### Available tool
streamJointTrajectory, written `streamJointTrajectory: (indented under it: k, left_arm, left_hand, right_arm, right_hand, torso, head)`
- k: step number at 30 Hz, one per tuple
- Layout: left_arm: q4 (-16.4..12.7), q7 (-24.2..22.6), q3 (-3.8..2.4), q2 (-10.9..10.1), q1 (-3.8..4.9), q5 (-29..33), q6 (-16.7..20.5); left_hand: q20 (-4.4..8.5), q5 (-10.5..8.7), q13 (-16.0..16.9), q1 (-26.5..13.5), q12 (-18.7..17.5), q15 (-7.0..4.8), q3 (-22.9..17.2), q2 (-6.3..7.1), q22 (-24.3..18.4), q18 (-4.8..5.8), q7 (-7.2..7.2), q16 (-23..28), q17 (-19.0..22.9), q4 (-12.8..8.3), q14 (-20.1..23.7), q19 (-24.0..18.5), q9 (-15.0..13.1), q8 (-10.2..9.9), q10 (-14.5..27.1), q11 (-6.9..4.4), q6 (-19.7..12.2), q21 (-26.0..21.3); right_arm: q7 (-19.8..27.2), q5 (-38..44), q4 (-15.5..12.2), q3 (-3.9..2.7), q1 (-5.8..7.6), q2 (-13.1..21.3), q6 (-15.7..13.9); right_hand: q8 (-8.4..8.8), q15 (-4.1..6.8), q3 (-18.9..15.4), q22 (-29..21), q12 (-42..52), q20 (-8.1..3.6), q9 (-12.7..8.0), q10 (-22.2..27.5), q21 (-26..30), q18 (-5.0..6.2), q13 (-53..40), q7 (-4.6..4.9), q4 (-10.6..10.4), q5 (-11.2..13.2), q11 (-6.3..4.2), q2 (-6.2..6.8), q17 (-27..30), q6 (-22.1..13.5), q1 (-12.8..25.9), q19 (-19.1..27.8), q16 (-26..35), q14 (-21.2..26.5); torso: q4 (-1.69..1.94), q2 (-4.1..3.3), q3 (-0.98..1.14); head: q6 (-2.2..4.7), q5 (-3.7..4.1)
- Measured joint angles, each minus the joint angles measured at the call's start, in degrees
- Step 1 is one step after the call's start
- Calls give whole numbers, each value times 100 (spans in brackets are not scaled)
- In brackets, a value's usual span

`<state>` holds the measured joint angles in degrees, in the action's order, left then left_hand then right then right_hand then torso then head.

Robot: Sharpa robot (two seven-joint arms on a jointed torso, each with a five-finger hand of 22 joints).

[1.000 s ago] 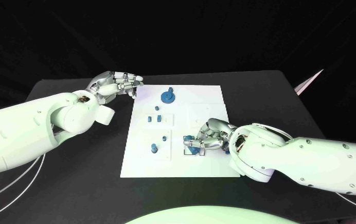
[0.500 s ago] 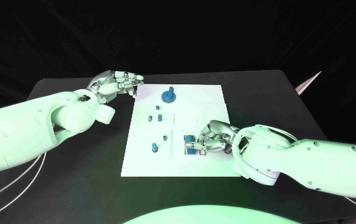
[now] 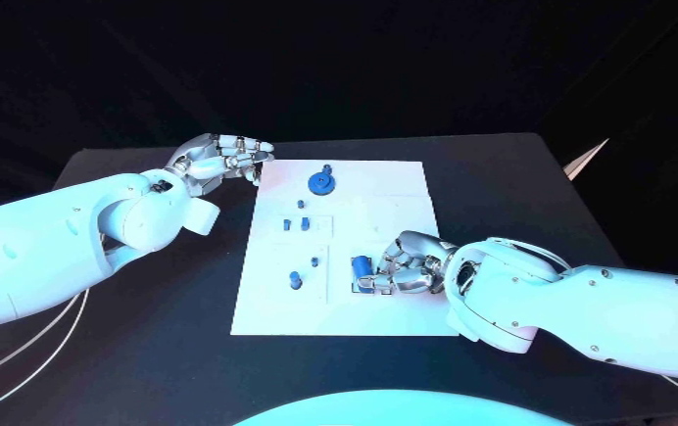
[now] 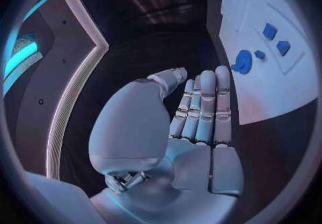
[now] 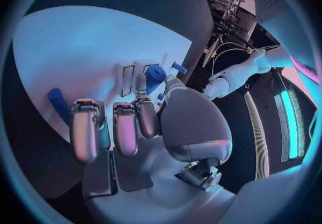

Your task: Assemble the parts on the task board

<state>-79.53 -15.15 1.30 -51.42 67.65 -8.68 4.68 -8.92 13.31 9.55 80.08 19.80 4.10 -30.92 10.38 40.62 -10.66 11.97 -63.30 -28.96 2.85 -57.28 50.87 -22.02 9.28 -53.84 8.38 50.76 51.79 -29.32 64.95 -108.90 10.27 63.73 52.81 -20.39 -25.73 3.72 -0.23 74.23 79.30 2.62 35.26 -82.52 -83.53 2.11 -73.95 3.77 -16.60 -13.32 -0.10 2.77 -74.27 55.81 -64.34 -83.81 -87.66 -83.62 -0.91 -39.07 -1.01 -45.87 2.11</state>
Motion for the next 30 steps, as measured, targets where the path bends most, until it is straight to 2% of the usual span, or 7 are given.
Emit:
streamJointTrajectory:
  k: [3,14,24,29,30]
  left_arm:
    - [1,0,0,0,0,1,0]
    - [4,4,0,-8,0,2,4]
    - [4,4,0,-9,0,2,5]
    - [4,4,0,-8,0,2,5]
    - [5,4,0,-8,0,2,5]
  left_hand:
    - [0,0,0,0,0,0,0,0,0,0,0,0,0,0,0,0,0,0,0,0,0,0]
    - [0,0,0,0,0,0,0,0,-1,0,0,0,0,0,0,0,0,0,0,0,0,0]
    - [0,0,0,0,0,0,0,0,-3,0,0,0,0,0,0,0,0,0,0,0,0,0]
    - [0,0,0,0,0,0,0,0,-3,0,0,0,0,0,0,0,0,0,0,0,0,0]
    - [0,0,0,0,0,0,0,0,-3,0,0,0,0,0,0,0,0,0,0,0,0,0]
  right_arm:
    - [1,-1,18,0,0,3,4]
    - [4,-1,107,-3,1,-39,-40]
    - [19,-7,251,5,-8,-185,-72]
    - [42,-8,309,5,-8,-228,-70]
    - [46,-8,322,3,-8,-234,-71]
  right_hand:
    - [0,0,0,0,0,0,-1,0,0,0,0,0,0,2,0,-36,0,0,-175,0,0,0]
    - [1,0,-84,0,0,0,-2,0,0,0,0,0,1,50,0,-36,0,0,-173,0,0,0]
    - [1,0,-95,0,0,0,-3,0,-1,0,0,-1,15,51,0,-36,0,1,-174,0,0,0]
    - [1,0,-95,0,0,0,-3,0,-1,0,0,-10,16,128,0,-35,0,11,-175,0,0,0]
    - [1,0,-94,0,0,0,-3,0,-1,0,0,-11,16,127,0,-91,0,12,-230,0,0,0]
  torso:
    - [-3,0,-2]
    - [4,-2,-8]
    - [4,-3,-7]
    - [1,-2,-6]
    - [0,-2,-5]
  head:
    - [0,-2]
    - [6,-11]
    - [8,-20]
    - [9,-24]
    - [7,-24]
